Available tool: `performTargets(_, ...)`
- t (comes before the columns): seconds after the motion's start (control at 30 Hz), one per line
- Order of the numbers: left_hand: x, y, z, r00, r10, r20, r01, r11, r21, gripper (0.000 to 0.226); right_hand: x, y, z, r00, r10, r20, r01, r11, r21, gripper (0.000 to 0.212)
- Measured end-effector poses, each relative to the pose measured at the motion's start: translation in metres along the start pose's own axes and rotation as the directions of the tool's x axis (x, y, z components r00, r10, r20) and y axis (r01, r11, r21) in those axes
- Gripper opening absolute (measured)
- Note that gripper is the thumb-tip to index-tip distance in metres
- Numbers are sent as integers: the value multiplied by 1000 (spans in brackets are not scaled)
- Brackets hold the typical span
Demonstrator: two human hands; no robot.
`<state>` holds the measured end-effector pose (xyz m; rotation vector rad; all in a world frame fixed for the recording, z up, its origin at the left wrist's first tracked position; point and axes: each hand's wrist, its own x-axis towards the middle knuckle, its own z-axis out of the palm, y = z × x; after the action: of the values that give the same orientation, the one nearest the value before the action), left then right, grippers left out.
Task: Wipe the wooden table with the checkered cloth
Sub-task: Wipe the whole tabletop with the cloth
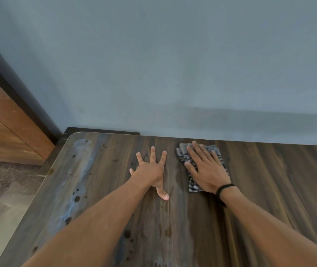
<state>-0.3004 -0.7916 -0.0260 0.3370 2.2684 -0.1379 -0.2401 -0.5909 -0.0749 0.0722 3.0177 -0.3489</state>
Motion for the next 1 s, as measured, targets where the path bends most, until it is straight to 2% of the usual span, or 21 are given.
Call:
performTargets(0.1, -2, 1, -2, 1000, -8, 3, 8, 1000, 1, 155, 27, -14, -9, 977, 209, -49, -205, 977, 63, 66)
performTargets(0.13, -3, 1, -2, 1000, -6, 3, 6, 1000, 0, 155, 33, -23, -8, 972, 231, -52, -227, 971, 74, 65)
performTargets(0.17, -3, 0, -2, 1000, -3, 3, 3, 1000, -5, 155, 32, -29, -6, 978, 202, -49, -199, 978, 63, 63)
performTargets(0.27, -3, -1, 1, 1000, 16, -11, -16, 1000, -21, 156, 10, -16, 1, 1000, -4, -12, 4, 1000, -1, 60)
performTargets(0.33, -2, -2, 1, 999, 24, -26, -25, 999, -31, 156, 14, -4, -9, 999, 34, -7, -34, 999, 18, 58)
performTargets(0.43, 0, -3, -1, 1000, 17, -27, -17, 999, -32, 157, 43, -21, -18, 971, 236, -23, -232, 967, 107, 58)
performTargets(0.47, 1, -4, 1, 999, 23, -28, -23, 999, -28, 157, 44, -32, -14, 973, 230, -25, -227, 969, 97, 58)
performTargets(0.57, 2, -7, 4, 998, 35, -51, -36, 999, -25, 159, 19, -33, 4, 999, 27, -48, -25, 999, 28, 59)
performTargets(0.6, 2, -7, 5, 998, 34, -59, -36, 999, -29, 160, 11, -26, 4, 999, 6, -34, -6, 1000, 15, 59)
performTargets(0.73, 4, -8, 3, 998, 25, -54, -27, 999, -40, 162, 19, -34, -3, 985, 170, -32, -167, 983, 76, 59)
performTargets(0.87, 6, -10, 8, 995, 53, -82, -56, 998, -30, 162, -10, -31, 11, 999, -41, -31, 41, 999, 1, 61)
performTargets(0.9, 5, -11, 8, 994, 55, -90, -58, 998, -35, 162, -8, -21, 6, 999, -35, -19, 35, 999, 0, 60)
performTargets(1.0, 3, -11, 3, 997, 34, -74, -37, 998, -50, 161, 18, -19, -8, 983, 179, -29, -177, 981, 81, 59)
